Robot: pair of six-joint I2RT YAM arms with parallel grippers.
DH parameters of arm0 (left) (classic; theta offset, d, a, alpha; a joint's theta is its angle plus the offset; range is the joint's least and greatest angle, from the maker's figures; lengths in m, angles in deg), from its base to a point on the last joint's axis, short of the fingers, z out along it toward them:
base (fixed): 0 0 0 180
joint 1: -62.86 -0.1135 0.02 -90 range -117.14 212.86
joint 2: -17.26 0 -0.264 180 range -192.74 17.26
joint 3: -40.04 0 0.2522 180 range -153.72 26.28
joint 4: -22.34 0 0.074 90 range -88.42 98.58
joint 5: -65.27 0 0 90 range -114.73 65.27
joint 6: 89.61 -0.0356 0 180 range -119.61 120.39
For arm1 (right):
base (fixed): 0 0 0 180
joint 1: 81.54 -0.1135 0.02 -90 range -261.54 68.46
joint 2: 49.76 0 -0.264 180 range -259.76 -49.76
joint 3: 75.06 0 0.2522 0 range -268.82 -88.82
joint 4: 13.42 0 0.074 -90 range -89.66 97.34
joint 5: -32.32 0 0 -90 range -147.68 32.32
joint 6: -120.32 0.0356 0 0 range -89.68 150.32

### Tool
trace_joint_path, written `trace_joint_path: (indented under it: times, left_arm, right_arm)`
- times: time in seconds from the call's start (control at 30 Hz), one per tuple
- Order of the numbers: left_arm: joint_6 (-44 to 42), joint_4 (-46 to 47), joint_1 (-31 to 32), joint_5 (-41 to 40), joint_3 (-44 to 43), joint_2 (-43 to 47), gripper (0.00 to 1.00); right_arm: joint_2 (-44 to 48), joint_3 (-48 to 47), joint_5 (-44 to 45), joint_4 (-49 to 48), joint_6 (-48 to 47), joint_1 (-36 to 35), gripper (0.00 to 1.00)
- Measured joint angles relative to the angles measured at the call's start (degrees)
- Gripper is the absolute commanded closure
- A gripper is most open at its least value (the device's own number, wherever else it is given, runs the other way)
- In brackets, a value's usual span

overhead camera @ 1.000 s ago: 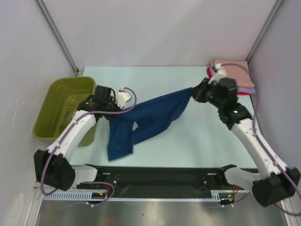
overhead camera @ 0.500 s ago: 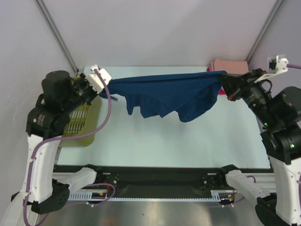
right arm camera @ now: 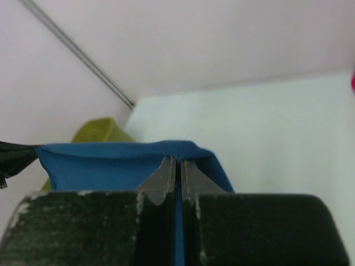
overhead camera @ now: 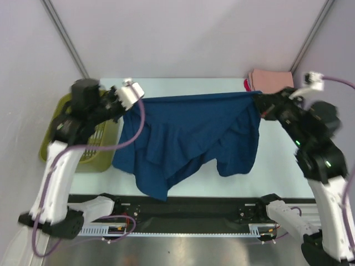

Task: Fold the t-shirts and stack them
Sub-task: Flatten the tshirt out

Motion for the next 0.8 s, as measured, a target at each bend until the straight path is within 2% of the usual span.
trace_joint_path:
  times: [0.03,0.07,0.1,0.17,0.2,0.23,0.27,0.3,0.37,0.43,0.47,0.53,0.57,0.7,0.8]
  left_arm:
    - [0.0,2.5,0.0,-1.2,1.8,-2.6,0.88]
    - [-0.1,5.6,0.0,-2.7,3.1,-6.1,0.83]
    - [0.0,8.3,-0.1,-3.9,3.7,-9.0,0.82]
    - [0.7,14.2,-0.3,-7.0,2.9,-18.9,0.75]
    - [1.4,15.8,-0.4,-9.2,0.8,-25.5,0.64]
    - [2.3,17.2,-0.5,-11.0,-2.0,-32.3,0.58]
    - [3.4,16.9,-0.6,-12.5,-5.8,-37.7,0.53]
    - [4.6,16.7,-0.8,-14.2,-11.5,-44.7,0.47]
    - [7.2,15.7,-0.8,-16.2,-22.3,-55.9,0.44]
    - [9.2,13.1,-0.8,-16.3,-29.7,-62.5,0.42]
    - [10.2,12.2,-0.8,-15.9,-30.8,-63.6,0.42]
    - [11.2,10.5,-0.3,-14.2,-27.7,-61.7,0.40]
    - [11.2,11.8,-0.2,-13.4,-22.8,-58.4,0.40]
    - [8.9,13.6,6.5,-10.8,3.1,-37.2,0.38]
    - [6.8,13.4,14.8,-8.3,17.0,-21.9,0.38]
  right_arm:
    - [-2.0,2.3,1.5,-1.1,1.2,0.1,1.00]
    - [-4.4,4.3,2.8,-1.8,2.4,0.2,1.00]
    - [-7.3,6.3,4.3,-2.8,3.8,0.2,1.00]
    - [-12.7,10.8,7.3,-6.4,6.3,0.5,1.00]
    - [-15.7,13.2,9.0,-7.8,7.5,0.7,0.97]
    - [-18.9,15.6,10.8,-9.0,8.8,1.2,0.89]
    - [-21.9,17.8,12.4,-10.2,10.2,1.9,0.59]
    - [-24.9,19.4,13.4,-10.8,11.8,2.9,0.46]
    - [-31.1,20.5,14.1,-11.8,13.7,6.3,0.36]
    - [-36.3,19.9,13.5,-12.4,13.6,10.2,0.33]
    - [-39.1,18.8,12.8,-11.8,13.1,12.1,0.33]
    - [-43.2,16.5,12.2,-10.5,10.7,14.8,0.33]
    - [-43.9,16.1,12.1,-10.1,9.6,15.1,0.33]
    - [-42.4,17.2,10.4,-7.6,4.5,15.1,0.34]
    - [-39.0,20.6,8.9,-5.5,2.5,14.8,0.34]
